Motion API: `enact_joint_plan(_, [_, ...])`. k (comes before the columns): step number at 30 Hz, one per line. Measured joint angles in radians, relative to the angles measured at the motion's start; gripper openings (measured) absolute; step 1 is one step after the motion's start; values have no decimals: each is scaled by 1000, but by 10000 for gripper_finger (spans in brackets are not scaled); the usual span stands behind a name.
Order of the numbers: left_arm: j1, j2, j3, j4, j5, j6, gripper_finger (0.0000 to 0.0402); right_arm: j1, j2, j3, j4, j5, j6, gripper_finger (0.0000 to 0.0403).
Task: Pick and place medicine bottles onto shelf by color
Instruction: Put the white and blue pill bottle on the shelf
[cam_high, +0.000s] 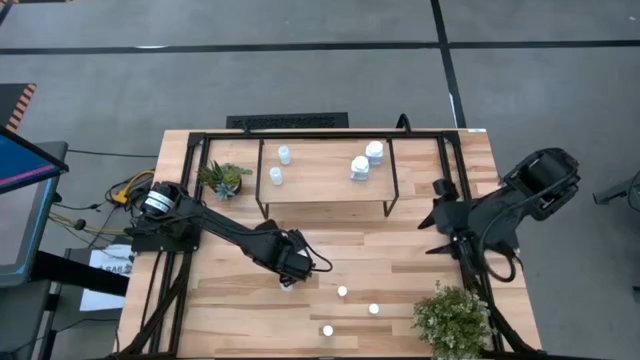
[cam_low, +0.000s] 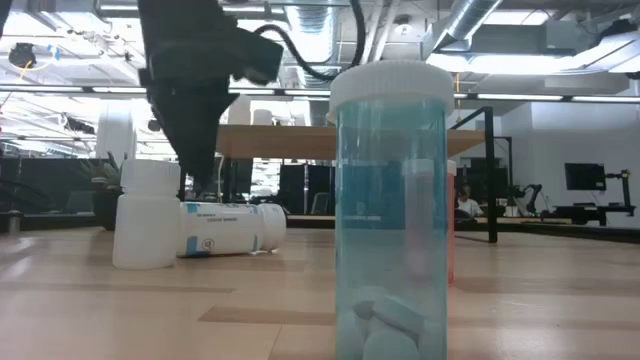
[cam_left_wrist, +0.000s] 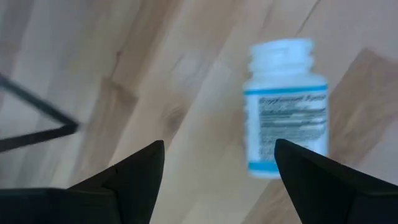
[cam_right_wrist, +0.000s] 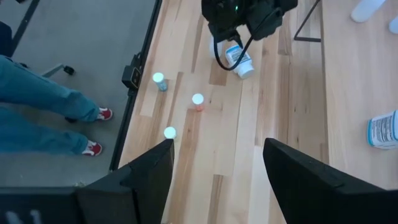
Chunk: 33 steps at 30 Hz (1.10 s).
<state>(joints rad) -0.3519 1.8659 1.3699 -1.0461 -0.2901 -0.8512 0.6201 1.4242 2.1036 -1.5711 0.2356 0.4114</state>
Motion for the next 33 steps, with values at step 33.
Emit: enact_joint_plan(33, [43,133,118,184,58,47,290,0,69,1,0,0,-29,272])
